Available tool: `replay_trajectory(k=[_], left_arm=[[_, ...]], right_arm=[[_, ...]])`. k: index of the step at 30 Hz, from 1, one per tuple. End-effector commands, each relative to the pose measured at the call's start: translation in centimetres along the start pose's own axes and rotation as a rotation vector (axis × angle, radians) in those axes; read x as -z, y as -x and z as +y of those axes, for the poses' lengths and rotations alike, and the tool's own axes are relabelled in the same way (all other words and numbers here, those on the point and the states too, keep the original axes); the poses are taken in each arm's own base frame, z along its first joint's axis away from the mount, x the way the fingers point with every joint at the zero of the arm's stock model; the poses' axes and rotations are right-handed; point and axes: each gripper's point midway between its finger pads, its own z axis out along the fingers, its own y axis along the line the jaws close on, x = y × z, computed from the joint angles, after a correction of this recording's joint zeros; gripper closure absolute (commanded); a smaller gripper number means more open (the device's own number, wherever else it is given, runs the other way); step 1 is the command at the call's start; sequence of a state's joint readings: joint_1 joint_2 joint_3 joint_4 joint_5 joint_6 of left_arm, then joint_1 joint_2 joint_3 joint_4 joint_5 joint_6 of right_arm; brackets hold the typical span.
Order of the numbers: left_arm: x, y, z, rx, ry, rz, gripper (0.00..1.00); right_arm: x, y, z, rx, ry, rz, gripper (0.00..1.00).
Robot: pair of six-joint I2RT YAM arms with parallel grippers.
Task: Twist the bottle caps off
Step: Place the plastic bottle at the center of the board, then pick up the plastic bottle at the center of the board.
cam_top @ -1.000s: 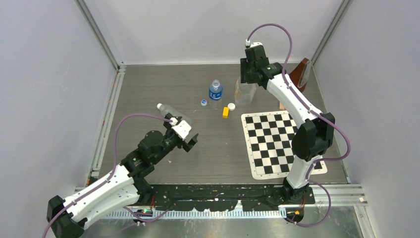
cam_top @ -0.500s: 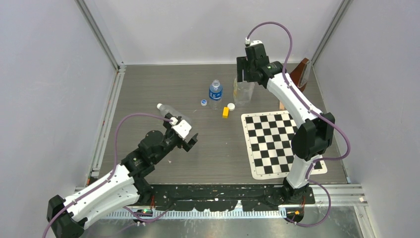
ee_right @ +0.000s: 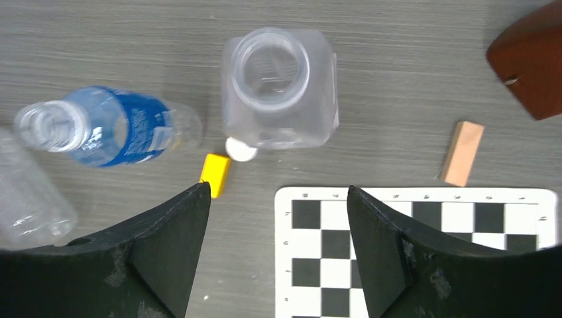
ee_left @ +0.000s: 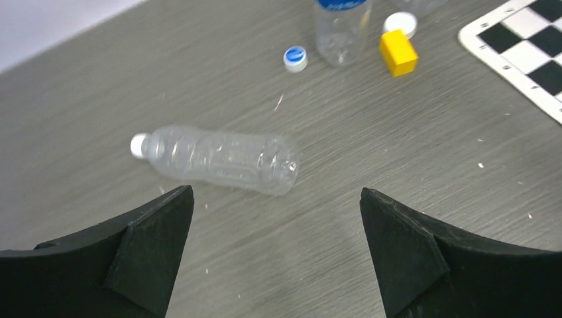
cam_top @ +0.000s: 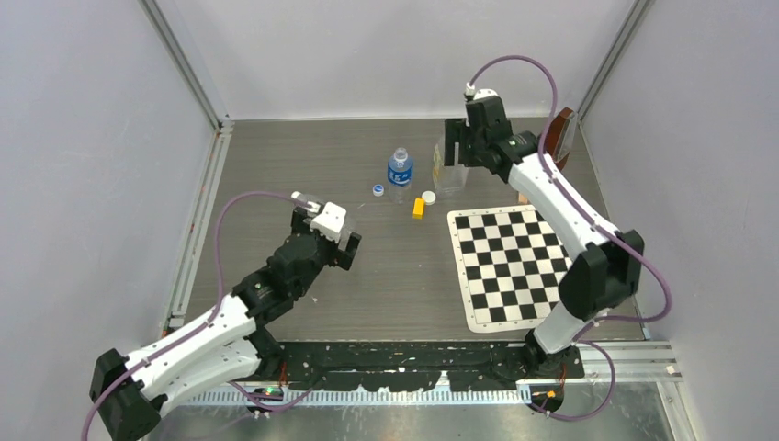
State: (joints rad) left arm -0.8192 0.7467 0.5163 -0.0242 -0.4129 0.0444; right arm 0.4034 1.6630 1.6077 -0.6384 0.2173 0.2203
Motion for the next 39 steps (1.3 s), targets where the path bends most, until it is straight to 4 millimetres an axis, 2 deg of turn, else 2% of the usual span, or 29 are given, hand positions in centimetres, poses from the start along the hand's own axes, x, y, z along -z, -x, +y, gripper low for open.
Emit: replay_trajectory(k=[1,2,3,4,5,6,7,12,17,21,25,32,39], left_arm=[[-0.8,0.0,2.4,0.174,0.167,0.098,0.00],[-1.1,-0.4,2.7,0.220,0.185,0.128,0.00],[-1.5,-1.0,3.3,0.259,0.209,0.167,0.00],[-1.9,-1.3,3.8,0.309,0.227,0.192,0.00],[-2.3,-1.6,4.2,0.366,0.236,0.216,0.00],[-2.7,-2.0,4.4,0.427,0.236,0.245,0.00],[-2.9,-2.0,5.2,0.492,0.263,0.250,0.00],[-4.1,-2.0,7.0,0.742,0.304,0.242,0.00],[-5.1,-2.4,7.8,0.887,0.359,0.219,0.01],[-6.0,-3.9,8.0,0.973,0.423,0.241,0.03],[-7.0,-5.8,8.5,1.053,0.497,0.264,0.08],[-9.2,-7.2,9.0,1.140,0.517,0.275,0.07],[-11.3,-9.3,8.4,1.223,0.499,0.328,0.07]], right_arm=[[5.3,2.3,0.8,-0.132,0.112,-0.170,0.19],[5.0,1.0,0.9,-0.143,0.124,-0.157,0.19],[6.4,1.4,0.8,-0.172,0.144,-0.188,0.19],[6.4,0.3,1.0,-0.193,0.158,-0.174,0.19],[7.7,0.5,1.0,-0.209,0.177,-0.200,0.19],[7.7,-0.5,1.1,-0.228,0.193,-0.185,0.20],[8.7,-0.4,1.2,-0.243,0.215,-0.202,0.20],[10.3,-3.3,2.6,-0.278,0.327,-0.141,0.23],[10.1,-5.9,2.9,-0.301,0.344,-0.069,0.23],[9.9,-7.1,3.2,-0.319,0.361,-0.036,0.23],[9.7,-8.0,3.3,-0.318,0.366,-0.004,0.23],[9.3,-9.5,3.3,-0.306,0.365,0.046,0.23],[8.8,-10.6,3.5,-0.305,0.362,0.091,0.23]])
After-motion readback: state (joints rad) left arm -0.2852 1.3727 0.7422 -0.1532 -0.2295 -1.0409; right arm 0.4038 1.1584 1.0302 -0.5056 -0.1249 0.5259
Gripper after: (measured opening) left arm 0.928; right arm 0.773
